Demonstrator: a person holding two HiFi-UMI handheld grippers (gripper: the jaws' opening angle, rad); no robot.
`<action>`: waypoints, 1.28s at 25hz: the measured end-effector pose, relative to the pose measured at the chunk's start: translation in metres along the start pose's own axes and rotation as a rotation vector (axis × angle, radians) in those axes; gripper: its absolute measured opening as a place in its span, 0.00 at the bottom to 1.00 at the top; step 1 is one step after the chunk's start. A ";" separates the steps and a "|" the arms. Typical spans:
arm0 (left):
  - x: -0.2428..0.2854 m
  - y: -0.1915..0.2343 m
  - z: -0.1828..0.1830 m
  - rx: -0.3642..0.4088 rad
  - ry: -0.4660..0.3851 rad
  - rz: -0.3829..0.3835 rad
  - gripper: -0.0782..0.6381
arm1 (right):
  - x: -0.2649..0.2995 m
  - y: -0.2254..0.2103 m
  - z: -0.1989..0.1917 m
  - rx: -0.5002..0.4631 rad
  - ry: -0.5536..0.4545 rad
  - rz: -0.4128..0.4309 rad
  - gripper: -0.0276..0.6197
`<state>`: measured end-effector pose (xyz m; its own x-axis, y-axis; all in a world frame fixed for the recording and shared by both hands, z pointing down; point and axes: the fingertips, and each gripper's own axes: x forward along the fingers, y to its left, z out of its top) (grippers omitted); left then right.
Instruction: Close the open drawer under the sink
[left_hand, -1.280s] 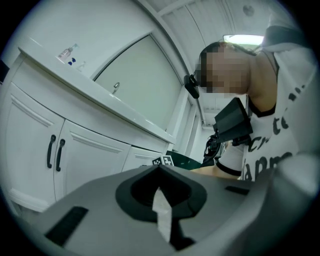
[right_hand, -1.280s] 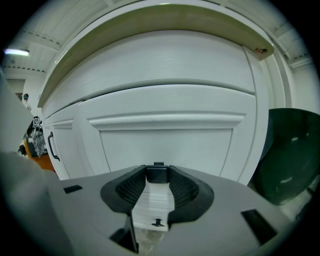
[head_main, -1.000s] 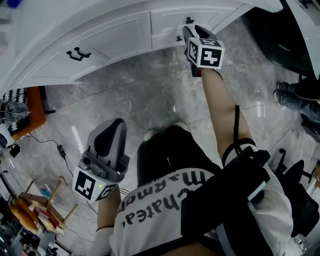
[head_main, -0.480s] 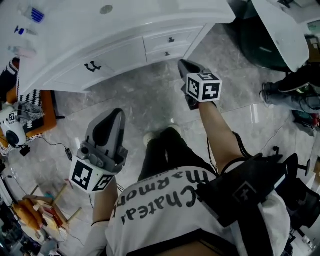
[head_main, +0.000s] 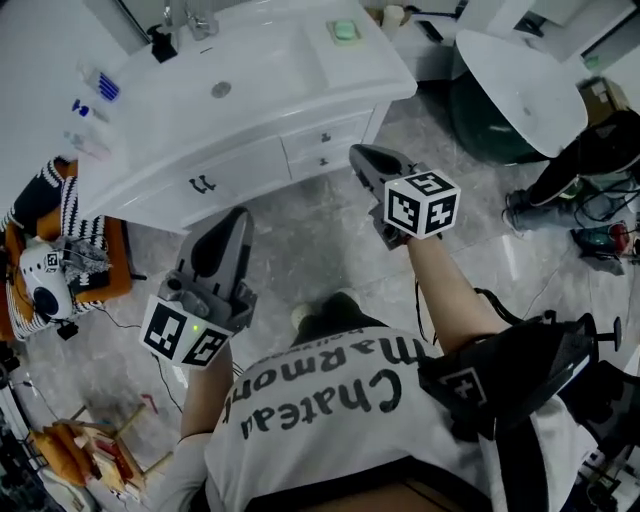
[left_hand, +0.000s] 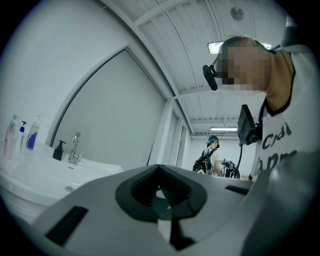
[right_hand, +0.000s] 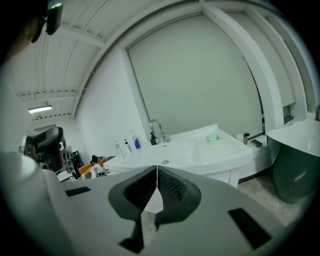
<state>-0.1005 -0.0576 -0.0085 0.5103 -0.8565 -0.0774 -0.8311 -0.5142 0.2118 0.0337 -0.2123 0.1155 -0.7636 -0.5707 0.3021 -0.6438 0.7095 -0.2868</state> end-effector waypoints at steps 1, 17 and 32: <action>0.000 -0.003 0.007 0.008 -0.004 -0.002 0.12 | -0.006 0.007 0.012 -0.008 -0.015 0.010 0.07; -0.035 -0.030 0.061 0.053 -0.042 -0.004 0.12 | -0.098 0.093 0.078 0.026 -0.127 0.145 0.06; -0.073 -0.035 0.031 -0.028 0.027 0.058 0.12 | -0.130 0.102 0.047 0.110 -0.081 0.159 0.06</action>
<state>-0.1155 0.0219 -0.0401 0.4676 -0.8831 -0.0377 -0.8531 -0.4621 0.2422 0.0649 -0.0851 0.0038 -0.8546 -0.4897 0.1727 -0.5133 0.7464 -0.4236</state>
